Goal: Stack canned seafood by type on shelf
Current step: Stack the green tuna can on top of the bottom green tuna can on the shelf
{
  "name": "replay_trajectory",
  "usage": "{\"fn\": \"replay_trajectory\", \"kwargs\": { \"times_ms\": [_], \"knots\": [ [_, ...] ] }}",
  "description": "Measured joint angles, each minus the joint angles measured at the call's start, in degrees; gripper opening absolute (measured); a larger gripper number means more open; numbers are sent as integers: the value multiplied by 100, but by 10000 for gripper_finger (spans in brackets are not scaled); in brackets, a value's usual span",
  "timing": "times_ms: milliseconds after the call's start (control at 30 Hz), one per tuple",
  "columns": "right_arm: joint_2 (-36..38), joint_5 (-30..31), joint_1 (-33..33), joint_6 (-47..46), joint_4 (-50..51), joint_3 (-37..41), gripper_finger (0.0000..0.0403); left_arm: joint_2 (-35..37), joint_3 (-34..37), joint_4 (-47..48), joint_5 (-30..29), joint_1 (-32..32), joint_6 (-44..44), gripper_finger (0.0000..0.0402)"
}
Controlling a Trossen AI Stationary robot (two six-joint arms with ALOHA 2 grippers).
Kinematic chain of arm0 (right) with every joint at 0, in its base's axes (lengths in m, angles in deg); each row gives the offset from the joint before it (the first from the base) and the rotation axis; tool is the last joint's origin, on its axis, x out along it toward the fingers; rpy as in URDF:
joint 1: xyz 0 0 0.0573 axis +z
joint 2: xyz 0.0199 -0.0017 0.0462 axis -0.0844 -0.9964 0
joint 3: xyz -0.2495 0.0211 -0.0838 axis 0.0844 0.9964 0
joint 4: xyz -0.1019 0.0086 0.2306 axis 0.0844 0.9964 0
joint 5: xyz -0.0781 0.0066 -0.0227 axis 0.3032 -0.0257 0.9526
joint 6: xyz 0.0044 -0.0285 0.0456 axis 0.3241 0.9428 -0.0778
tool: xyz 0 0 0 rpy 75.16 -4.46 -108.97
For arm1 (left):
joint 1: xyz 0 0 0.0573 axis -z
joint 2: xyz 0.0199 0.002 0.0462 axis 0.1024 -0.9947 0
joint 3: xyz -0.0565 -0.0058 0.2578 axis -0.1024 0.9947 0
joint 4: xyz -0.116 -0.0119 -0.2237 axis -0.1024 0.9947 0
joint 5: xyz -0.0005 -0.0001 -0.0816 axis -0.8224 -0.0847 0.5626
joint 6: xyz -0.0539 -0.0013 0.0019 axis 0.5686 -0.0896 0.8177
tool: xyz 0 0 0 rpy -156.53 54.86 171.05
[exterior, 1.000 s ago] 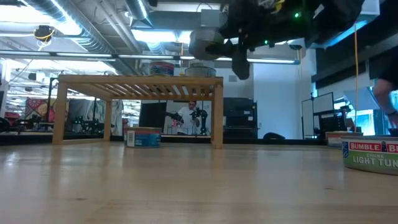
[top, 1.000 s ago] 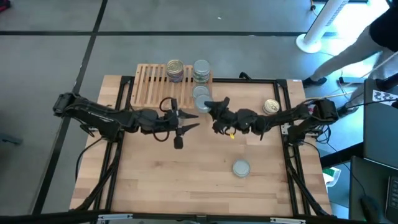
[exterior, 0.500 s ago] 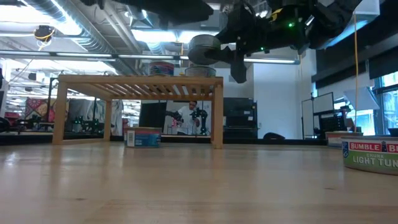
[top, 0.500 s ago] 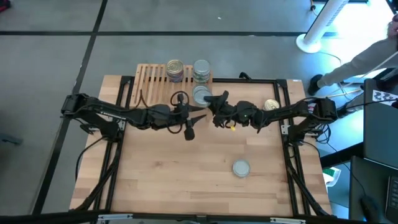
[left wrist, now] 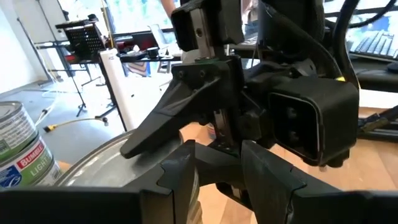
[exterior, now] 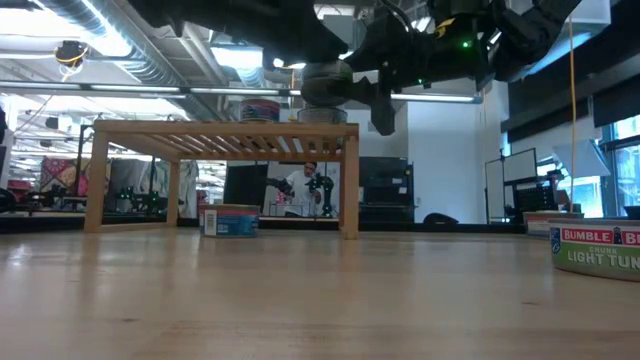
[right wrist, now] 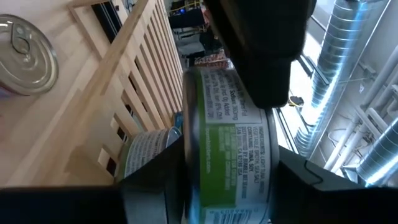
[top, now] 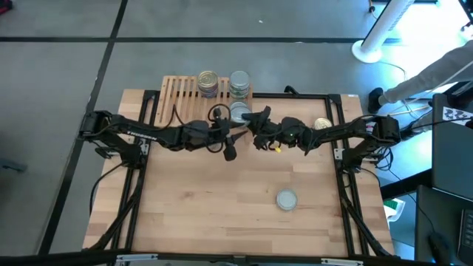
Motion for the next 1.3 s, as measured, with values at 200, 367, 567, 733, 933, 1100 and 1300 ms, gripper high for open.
{"fn": "replay_trajectory", "kwargs": {
  "times_ms": [200, 367, 567, 733, 933, 1100, 1300],
  "knots": [
    [-4, -114, -40, -1, 3, -1, 151, 0, 0, 8, -2, -24, 17, 129],
    [-4, -389, -261, -1, -1, -2, 144, 0, 0, 36, -36, -31, 4, 129],
    [-4, -546, -328, -1, 0, -2, 154, 0, 0, 99, -256, -98, -41, 129],
    [-6, -558, -332, -2, -3, -2, 146, 0, 0, 102, -265, -235, 99, 129],
    [-4, -670, -444, -9, 14, -4, 148, -2, 0, 104, -272, -335, 115, 129],
    [-4, -824, -511, -58, 39, -4, 150, -4, 0, 111, -308, -344, 111, 129],
    [-4, -1260, -509, -64, 32, -4, 143, -4, 0, 63, -301, -174, -151, 129]
  ]
}}
